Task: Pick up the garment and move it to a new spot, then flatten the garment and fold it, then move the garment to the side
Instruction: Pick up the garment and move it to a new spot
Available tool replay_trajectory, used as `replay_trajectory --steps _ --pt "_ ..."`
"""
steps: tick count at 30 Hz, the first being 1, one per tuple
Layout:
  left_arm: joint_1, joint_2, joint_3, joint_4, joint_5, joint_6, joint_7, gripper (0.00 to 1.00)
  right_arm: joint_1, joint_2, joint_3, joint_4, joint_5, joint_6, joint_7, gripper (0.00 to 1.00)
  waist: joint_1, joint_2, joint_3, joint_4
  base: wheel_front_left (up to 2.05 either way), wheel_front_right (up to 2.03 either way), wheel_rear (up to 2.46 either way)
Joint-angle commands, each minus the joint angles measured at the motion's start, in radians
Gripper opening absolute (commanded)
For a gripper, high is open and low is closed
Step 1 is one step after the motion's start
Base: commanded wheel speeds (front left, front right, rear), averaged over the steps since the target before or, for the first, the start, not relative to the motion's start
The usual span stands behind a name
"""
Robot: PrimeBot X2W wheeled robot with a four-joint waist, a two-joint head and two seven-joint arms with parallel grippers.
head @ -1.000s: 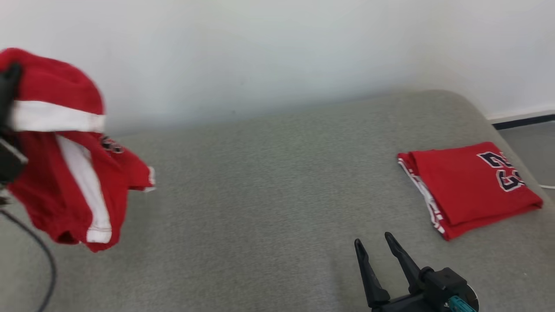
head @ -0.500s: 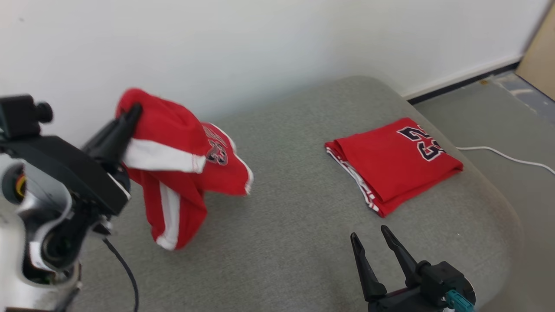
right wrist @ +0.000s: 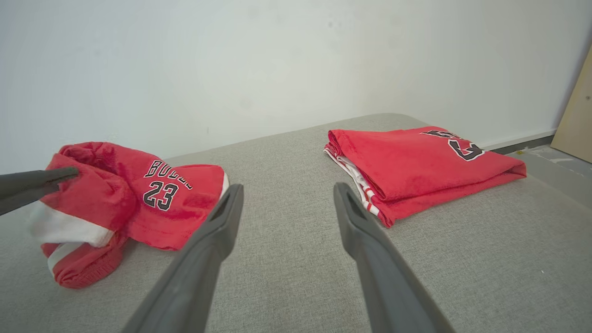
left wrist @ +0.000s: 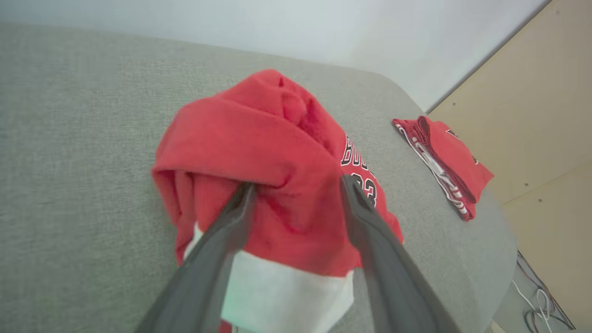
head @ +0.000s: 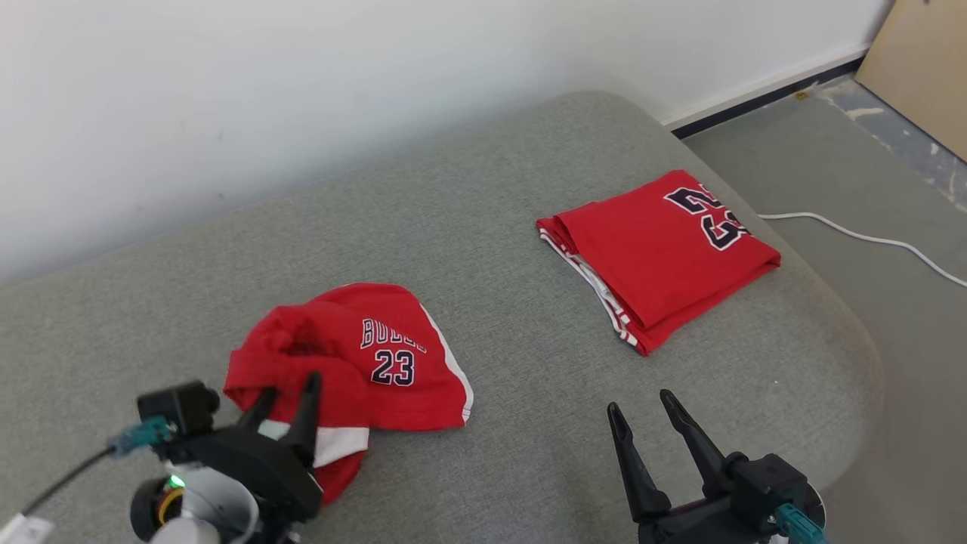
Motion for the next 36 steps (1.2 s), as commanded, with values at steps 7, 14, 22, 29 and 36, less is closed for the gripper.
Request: replay_trajectory --steps 7,14,22,29,36 --pt "0.042 -0.079 -0.006 0.113 0.018 -0.020 -0.181 1.00 0.014 0.000 -0.014 -0.006 -0.020 -0.003 0.010 1.00 -0.0001 -0.0001 -0.025 0.078 0.00 0.00 0.00" --pt "0.107 -0.085 -0.003 0.099 0.049 -0.037 -0.337 1.00 0.040 0.000 -0.046 -0.014 -0.032 -0.003 0.016 1.00 -0.0001 -0.0001 -0.064 0.157 0.00 0.00 0.00" --pt "0.233 -0.077 0.066 0.014 0.096 -0.044 -0.452 1.00 0.072 0.000 -0.084 -0.027 -0.042 -0.003 0.021 1.00 -0.0001 -0.0001 -0.100 0.226 0.00 0.00 0.00" --pt "0.402 -0.125 0.268 -0.168 0.261 -0.062 -0.455 1.00 0.109 0.000 -0.120 -0.042 -0.055 -0.003 0.027 1.00 -0.0001 -0.0001 -0.131 0.268 0.00 0.00 0.00" --pt "0.536 -0.152 0.373 -0.222 0.376 -0.107 -0.455 1.00 0.135 0.000 -0.134 -0.022 -0.066 -0.003 0.021 1.00 -0.0001 -0.0001 -0.148 0.303 0.00 0.00 0.00"
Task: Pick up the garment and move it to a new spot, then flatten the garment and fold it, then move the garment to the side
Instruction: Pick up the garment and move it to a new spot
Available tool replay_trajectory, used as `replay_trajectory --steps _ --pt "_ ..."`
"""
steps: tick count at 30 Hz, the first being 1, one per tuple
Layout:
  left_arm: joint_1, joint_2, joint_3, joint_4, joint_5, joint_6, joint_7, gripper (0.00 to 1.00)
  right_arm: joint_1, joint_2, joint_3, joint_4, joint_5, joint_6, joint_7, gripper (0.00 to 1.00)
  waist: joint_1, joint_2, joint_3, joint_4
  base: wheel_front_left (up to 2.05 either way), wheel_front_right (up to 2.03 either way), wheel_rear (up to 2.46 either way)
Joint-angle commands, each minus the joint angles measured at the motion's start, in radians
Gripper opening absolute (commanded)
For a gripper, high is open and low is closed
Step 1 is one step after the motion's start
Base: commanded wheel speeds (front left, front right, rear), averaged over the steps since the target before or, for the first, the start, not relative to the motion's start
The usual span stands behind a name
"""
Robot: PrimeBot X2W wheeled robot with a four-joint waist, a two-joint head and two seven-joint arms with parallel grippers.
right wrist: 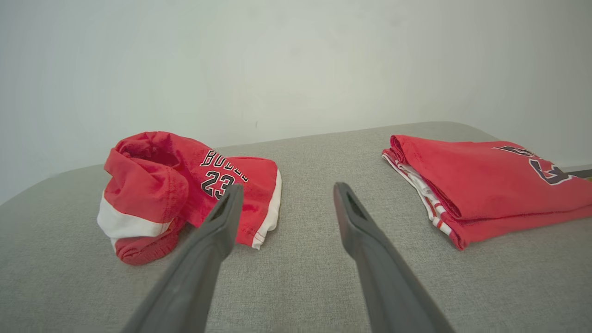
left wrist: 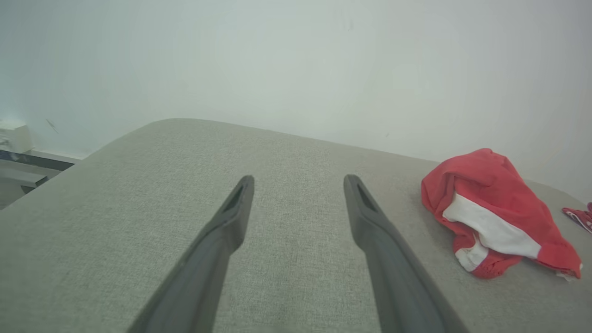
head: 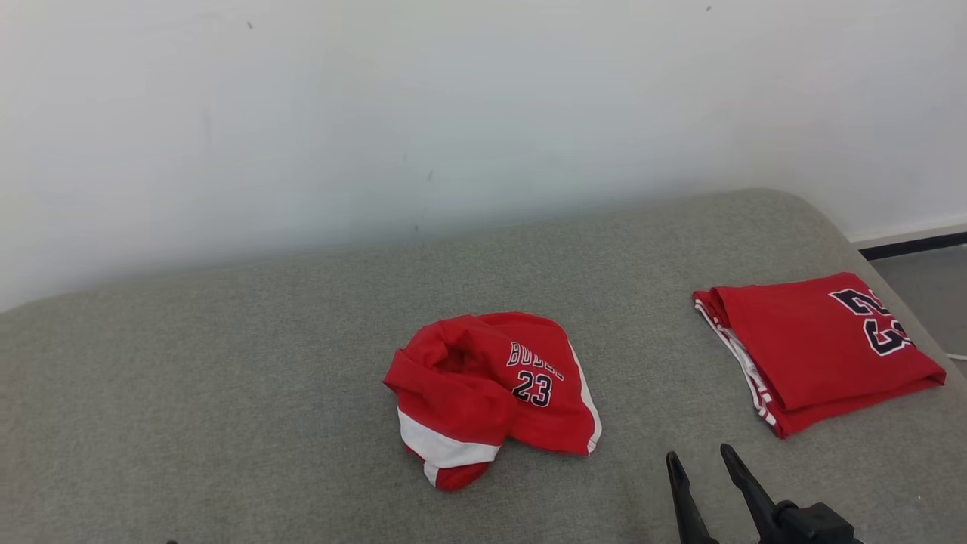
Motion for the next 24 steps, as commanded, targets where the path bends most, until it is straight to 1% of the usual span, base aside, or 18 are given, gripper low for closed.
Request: replay_trajectory --steps 1,6,9,17,24 --pt "0.027 -0.007 0.009 -0.007 0.022 -0.009 -0.002 1.00 0.016 0.000 -0.008 0.011 -0.011 -0.003 -0.003 1.00 0.0001 0.0000 -0.011 0.024 0.00 0.00 0.00" --pt "0.074 -0.012 0.009 -0.017 0.053 -0.016 -0.002 1.00 0.036 0.000 -0.020 0.037 -0.013 -0.003 -0.009 1.00 0.0001 0.0000 -0.023 0.050 0.00 0.00 0.00" --pt "0.091 -0.012 0.004 -0.012 0.035 -0.015 -0.002 1.00 0.042 0.000 -0.025 0.049 -0.012 -0.003 -0.010 1.00 0.0001 0.0000 -0.031 0.058 0.00 0.00 0.00" --pt "0.102 -0.011 -0.056 -0.025 0.014 -0.015 -0.002 1.00 0.043 0.000 -0.017 0.061 0.003 -0.003 -0.016 1.00 0.0001 0.0000 -0.037 0.067 0.00 0.00 0.00" --pt "0.076 0.008 -0.059 0.000 -0.002 -0.015 -0.002 1.00 0.038 0.000 -0.015 0.061 0.005 -0.003 -0.017 1.00 0.0001 0.0000 -0.028 0.065 0.00 0.00 0.00"
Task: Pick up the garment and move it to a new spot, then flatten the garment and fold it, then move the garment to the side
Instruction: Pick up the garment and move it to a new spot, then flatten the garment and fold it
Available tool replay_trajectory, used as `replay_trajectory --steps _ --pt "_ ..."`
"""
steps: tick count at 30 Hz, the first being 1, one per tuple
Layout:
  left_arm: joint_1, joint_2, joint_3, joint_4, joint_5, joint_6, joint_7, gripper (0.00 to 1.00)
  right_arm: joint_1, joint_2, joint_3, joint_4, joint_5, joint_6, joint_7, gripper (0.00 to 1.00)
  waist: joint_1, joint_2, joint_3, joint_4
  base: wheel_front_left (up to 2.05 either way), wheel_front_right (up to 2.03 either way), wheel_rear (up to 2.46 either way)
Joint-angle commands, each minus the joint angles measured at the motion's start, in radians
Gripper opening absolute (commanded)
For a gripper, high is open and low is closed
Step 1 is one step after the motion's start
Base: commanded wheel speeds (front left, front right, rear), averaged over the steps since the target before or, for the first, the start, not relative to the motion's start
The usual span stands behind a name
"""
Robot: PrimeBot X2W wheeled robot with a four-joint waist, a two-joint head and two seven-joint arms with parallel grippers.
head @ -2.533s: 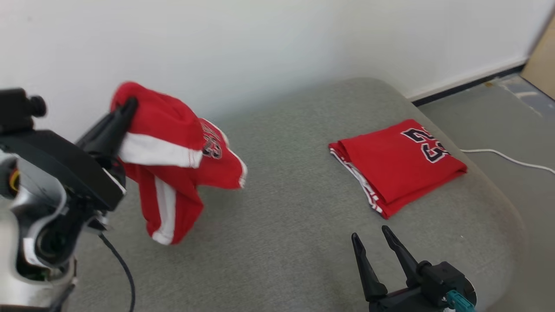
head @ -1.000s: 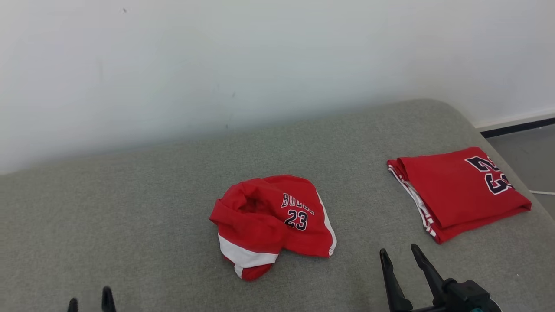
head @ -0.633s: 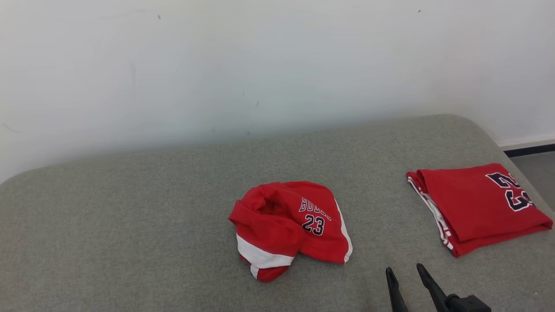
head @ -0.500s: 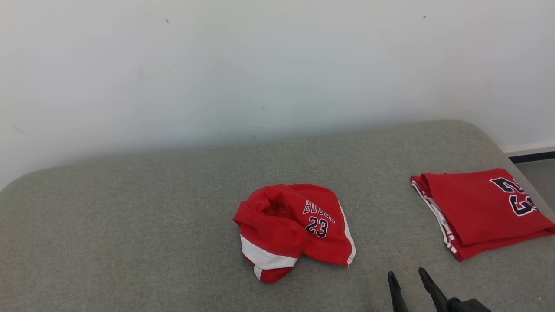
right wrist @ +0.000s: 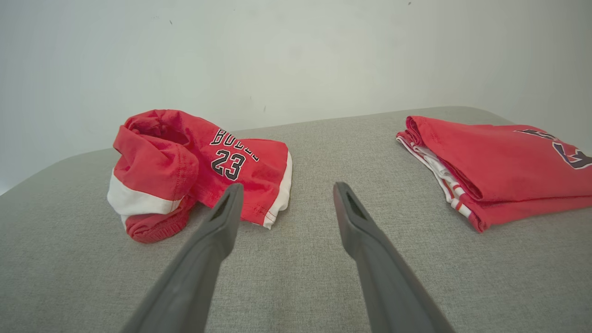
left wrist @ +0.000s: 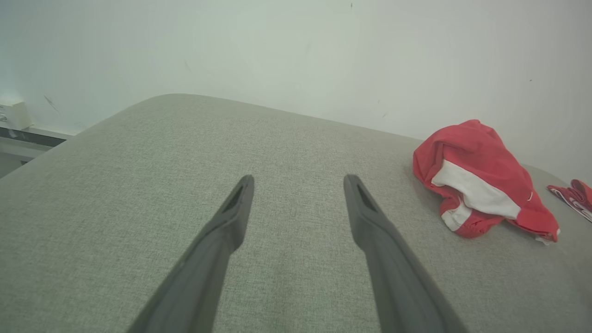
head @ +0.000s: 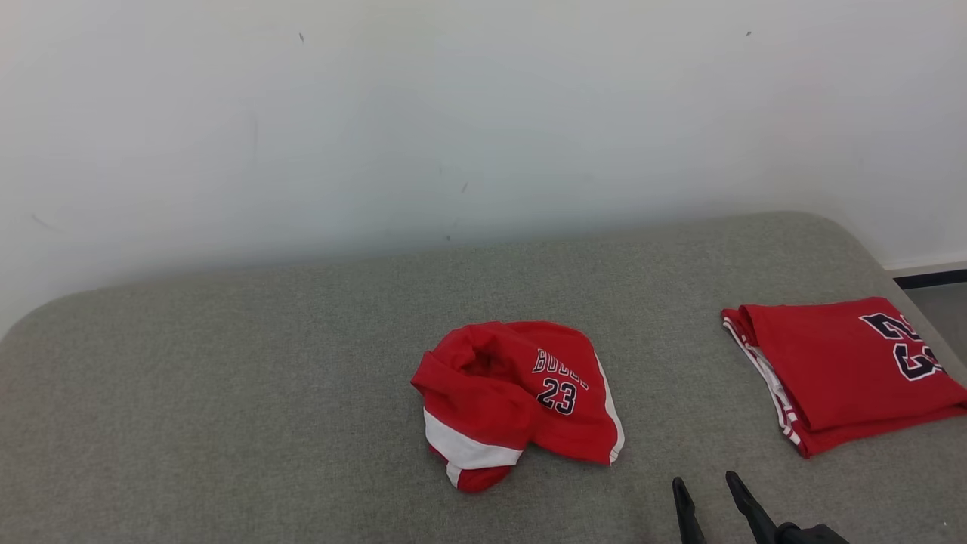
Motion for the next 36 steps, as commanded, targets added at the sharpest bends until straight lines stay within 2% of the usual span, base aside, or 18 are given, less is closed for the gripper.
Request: replay_trajectory --steps 1,13,20,23,29,36 --pt "-0.013 0.007 0.000 0.005 -0.014 0.001 -0.003 1.00 0.001 0.000 0.000 0.000 0.001 -0.003 -0.005 1.00 0.0001 0.0000 0.003 -0.001 0.00 0.00 0.00" --pt "-0.031 0.019 -0.009 0.013 -0.020 0.001 -0.003 1.00 -0.027 0.000 0.023 0.002 0.009 -0.003 0.007 1.00 0.0001 0.0000 0.006 0.008 0.00 0.00 0.00" --pt "-0.043 0.022 -0.016 0.007 -0.023 0.001 -0.003 1.00 -0.142 -0.001 0.118 0.023 0.041 -0.003 0.096 1.00 0.0001 0.0000 0.018 0.026 0.00 0.00 0.00" --pt "-0.048 0.024 -0.031 0.004 -0.021 0.001 -0.003 1.00 -0.234 0.000 0.140 0.081 0.082 -0.003 0.187 1.00 0.0001 0.0000 0.029 0.050 0.00 0.00 0.00" --pt "-0.061 0.023 -0.065 -0.009 -0.020 0.001 -0.003 1.00 -0.361 -0.001 0.159 0.229 0.204 -0.003 0.279 1.00 0.0001 0.0000 0.050 0.104 0.00 0.00 0.00" --pt "-0.061 0.024 -0.092 -0.042 -0.009 0.001 -0.003 1.00 -0.467 -0.001 0.206 0.414 0.224 -0.003 0.298 1.00 0.0001 0.0000 0.074 0.164 0.00 0.00 0.00"
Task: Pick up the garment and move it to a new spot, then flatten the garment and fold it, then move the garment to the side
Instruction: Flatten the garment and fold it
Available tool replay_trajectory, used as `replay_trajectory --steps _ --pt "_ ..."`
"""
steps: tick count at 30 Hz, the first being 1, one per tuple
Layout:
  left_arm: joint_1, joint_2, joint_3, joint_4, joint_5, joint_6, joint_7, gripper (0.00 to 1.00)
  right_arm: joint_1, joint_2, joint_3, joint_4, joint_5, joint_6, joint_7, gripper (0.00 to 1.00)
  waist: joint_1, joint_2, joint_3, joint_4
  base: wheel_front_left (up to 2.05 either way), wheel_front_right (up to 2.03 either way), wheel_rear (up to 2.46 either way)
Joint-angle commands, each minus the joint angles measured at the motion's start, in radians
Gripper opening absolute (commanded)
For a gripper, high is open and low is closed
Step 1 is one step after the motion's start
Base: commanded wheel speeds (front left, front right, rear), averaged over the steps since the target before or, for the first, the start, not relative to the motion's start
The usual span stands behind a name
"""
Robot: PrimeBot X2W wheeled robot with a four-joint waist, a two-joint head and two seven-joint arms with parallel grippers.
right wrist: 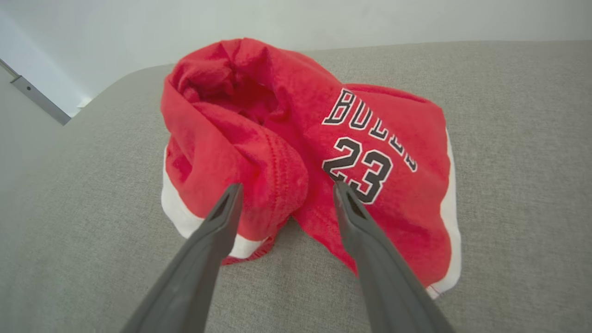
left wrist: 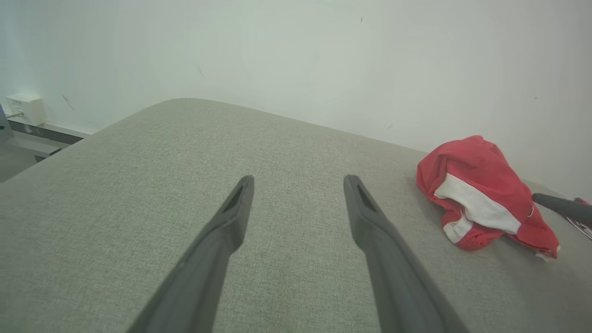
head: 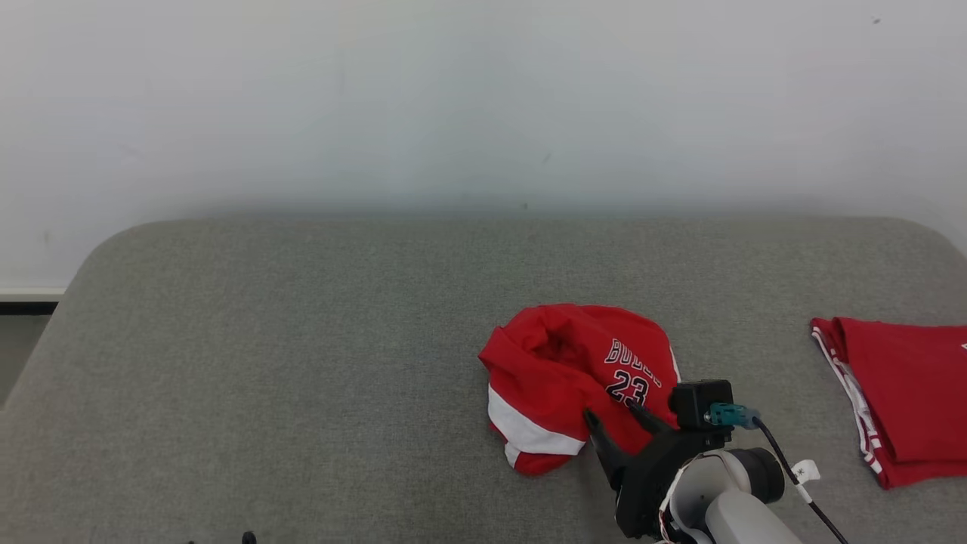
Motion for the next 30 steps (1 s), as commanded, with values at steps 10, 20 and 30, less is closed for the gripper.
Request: replay_trajectory --steps 10,20,30 --pt "0.014 -0.003 -0.009 -0.019 0.017 0.001 -0.002 1.00 -0.079 -0.001 0.059 0.155 0.054 -0.003 -0.032 1.00 -0.0001 -0.0001 0.032 0.061 0.00 0.00 0.00" --pt "0.023 -0.009 -0.016 -0.021 0.020 0.001 -0.002 1.00 -0.153 0.000 0.142 0.183 0.081 -0.003 -0.137 0.00 -0.0001 -0.0001 0.037 0.082 0.00 0.00 0.00" --pt "0.031 -0.020 0.000 -0.019 0.019 0.001 -0.002 1.00 -0.279 -0.001 0.291 0.011 0.165 -0.003 -0.210 0.00 -0.0001 -0.0001 0.009 0.070 0.00 0.00 0.00"
